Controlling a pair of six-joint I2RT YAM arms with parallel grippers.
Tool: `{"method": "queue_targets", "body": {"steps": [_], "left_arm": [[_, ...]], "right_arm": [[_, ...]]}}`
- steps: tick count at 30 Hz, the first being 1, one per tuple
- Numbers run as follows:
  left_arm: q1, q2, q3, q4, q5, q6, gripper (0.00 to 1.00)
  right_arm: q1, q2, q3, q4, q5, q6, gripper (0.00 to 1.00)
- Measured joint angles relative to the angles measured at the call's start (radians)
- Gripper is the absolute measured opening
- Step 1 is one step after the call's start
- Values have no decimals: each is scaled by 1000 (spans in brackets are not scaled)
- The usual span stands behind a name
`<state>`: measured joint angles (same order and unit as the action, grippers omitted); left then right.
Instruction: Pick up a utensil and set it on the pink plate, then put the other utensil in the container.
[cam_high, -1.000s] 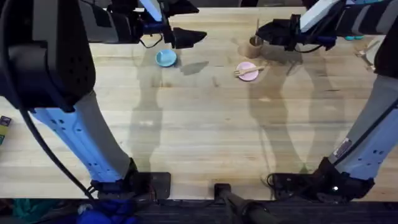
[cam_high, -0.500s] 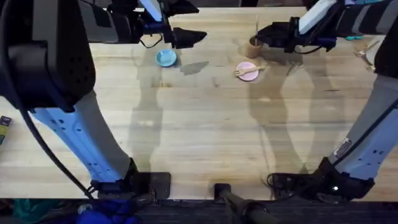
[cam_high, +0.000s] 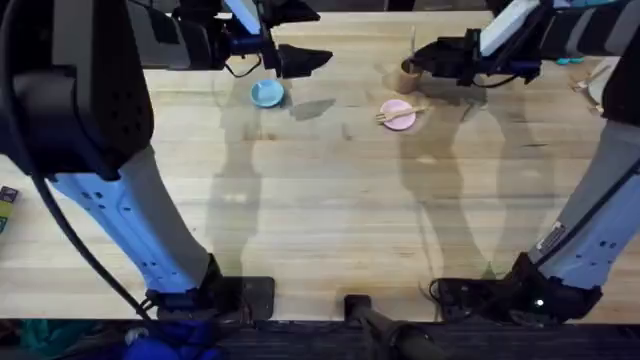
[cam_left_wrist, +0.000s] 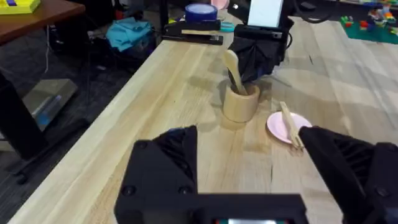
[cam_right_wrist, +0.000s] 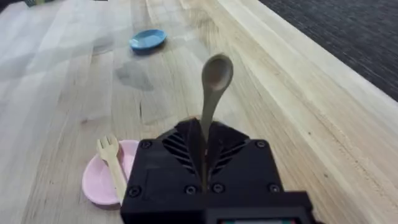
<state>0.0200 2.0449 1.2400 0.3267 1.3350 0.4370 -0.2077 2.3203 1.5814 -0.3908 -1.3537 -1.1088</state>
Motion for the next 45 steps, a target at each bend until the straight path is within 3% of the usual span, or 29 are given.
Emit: {"method": "queue_targets", "body": {"steps": [1,3,4,8,10,24,30,31,36,41,45], "left_arm": [[0,0,0,0,0,0,993],[0,0,0,0,0,0,993],[0,0,0,0,0,0,993],[0,0,0,0,0,0,993],[0,0,0,0,0,0,992],[0,0,0,3,-23,0,993],[0,0,0,68,-24,-8,993],[0,0,0,78,-43,-64,993],[20,-6,14,78,-64,-195,993],[51,-61,16,22,-127,-257,993],[54,-151,17,-116,-238,-274,992]], "right_arm": [[0,0,0,-1,0,0,81],[0,0,0,-2,0,-3,292],[0,0,0,-2,0,-3,352],[0,0,0,-2,0,-3,891],[0,0,0,-2,1,-7,988],[2,0,0,-8,0,-25,995],[3,0,0,-56,1,-28,995],[3,-2,0,-86,20,-29,995],[3,-60,0,-147,90,-29,995],[3,-194,0,-202,140,-29,995],[3,-294,0,-279,188,-30,995]]}}
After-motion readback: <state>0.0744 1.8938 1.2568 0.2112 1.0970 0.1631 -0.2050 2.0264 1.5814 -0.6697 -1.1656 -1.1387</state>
